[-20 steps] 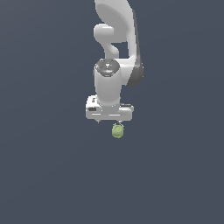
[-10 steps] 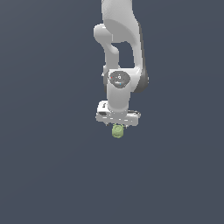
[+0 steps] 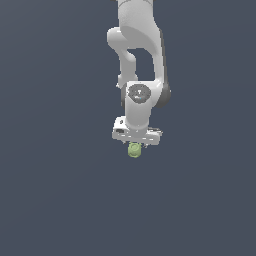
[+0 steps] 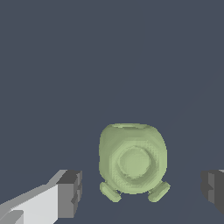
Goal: Pick up the object and move it to a goal position.
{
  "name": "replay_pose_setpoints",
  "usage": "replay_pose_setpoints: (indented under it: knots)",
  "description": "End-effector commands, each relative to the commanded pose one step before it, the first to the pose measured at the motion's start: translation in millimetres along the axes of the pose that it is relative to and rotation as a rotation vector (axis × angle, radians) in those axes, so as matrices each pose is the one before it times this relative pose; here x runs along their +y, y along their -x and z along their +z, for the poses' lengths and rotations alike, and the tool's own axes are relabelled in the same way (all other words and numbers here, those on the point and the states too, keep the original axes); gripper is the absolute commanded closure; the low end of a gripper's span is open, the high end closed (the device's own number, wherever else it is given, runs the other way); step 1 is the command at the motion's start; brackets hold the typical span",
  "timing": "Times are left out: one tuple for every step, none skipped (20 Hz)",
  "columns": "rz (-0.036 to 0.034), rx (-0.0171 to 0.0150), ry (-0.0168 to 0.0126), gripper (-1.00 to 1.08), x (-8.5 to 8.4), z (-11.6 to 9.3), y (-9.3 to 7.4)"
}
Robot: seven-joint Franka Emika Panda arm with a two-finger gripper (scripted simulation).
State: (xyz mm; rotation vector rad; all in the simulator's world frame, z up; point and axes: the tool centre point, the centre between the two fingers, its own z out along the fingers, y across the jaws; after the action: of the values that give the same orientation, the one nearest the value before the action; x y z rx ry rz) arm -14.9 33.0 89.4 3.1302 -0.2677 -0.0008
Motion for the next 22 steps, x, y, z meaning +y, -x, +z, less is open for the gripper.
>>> replay_pose_setpoints:
  knots:
    - [0.00061,-0.00034,0.00014,-0.92,0.21,4.2,0.24]
    - [0.0,0.0,0.0,-0.92,-0.14,3.11,0.13]
    - [0.00047,0.00012,-0.00002,-0.92,0.11,3.7,0.12]
    - [0.0,0.0,0.0,-0.92,-0.19,4.44,0.21]
    - [0.00067,0.00018,-0.00002,-0.92,0.17,4.97,0.18]
    - [0.00047,0.00012,-0.00001,-0.92,0.03,5.58,0.23]
    - [0.0,0.0,0.0,-0.92,-0.24,5.34,0.25]
    - [0.00067,0.00018,-0.00002,-0.92,0.18,4.56,0.09]
    - [0.0,0.0,0.0,-0.92,-0.2,3.98,0.08]
    - [0.00047,0.00013,-0.00003,-0.92,0.09,3.22,-0.07]
    - [0.0,0.0,0.0,-0.92,-0.17,2.6,-0.12]
    - [0.00047,0.00013,-0.00005,-0.92,0.12,1.82,-0.27]
    - [0.0,0.0,0.0,-0.92,-0.13,1.24,-0.26]
    - [0.0,0.0,0.0,-0.92,-0.09,0.66,-0.24]
    - [0.0,0.0,0.0,-0.92,-0.03,0.2,-0.1]
    - [0.0,0.0,0.0,1.08,0.0,0.0,0.0]
    - [0.0,0.0,0.0,1.08,0.0,0.0,0.0]
    - [0.0,0.0,0.0,1.08,0.0,0.0,0.0]
    - [0.0,0.0,0.0,1.08,0.0,0.0,0.0]
    - [0.0,0.0,0.0,1.08,0.0,0.0,0.0]
    - [0.0,0.0,0.0,1.08,0.0,0.0,0.0]
    - [0.0,0.0,0.0,1.08,0.0,0.0,0.0]
